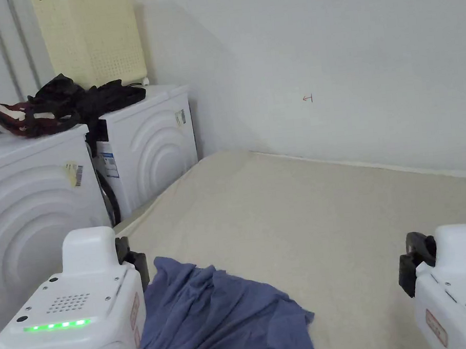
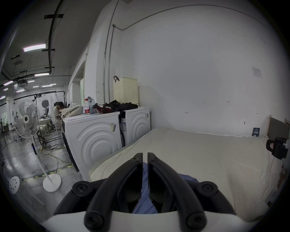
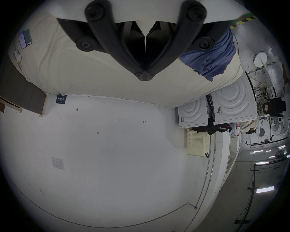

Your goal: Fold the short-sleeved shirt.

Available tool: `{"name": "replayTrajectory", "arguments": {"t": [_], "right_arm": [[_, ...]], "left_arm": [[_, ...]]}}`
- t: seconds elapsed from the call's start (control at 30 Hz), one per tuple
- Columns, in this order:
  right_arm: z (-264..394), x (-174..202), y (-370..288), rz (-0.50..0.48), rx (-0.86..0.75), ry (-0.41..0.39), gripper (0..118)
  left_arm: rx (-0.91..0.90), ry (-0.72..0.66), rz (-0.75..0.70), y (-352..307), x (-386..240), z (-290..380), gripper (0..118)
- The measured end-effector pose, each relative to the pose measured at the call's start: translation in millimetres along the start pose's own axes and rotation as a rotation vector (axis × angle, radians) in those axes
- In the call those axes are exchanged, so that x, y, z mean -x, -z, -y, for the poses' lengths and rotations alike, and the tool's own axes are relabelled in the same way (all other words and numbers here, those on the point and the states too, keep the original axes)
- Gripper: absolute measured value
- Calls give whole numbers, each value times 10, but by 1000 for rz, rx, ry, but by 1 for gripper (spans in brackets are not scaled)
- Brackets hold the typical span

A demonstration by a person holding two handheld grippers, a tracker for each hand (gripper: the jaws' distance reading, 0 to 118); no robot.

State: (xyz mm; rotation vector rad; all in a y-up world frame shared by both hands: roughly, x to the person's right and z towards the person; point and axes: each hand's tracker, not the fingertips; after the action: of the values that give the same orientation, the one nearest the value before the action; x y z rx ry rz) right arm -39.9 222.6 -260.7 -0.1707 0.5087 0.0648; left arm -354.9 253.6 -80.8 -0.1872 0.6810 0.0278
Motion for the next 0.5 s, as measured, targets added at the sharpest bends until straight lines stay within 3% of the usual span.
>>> {"name": "replayTrajectory", "arguments": {"t": [0.3,0.5], "right_arm": [[143,104,138,-16,48,-15,1],[432,108,237,-13,137,-30,1]], "left_arm": [[57,11,20,189,-13,173,6],[218,29,121,557,-188,595,6]]}}
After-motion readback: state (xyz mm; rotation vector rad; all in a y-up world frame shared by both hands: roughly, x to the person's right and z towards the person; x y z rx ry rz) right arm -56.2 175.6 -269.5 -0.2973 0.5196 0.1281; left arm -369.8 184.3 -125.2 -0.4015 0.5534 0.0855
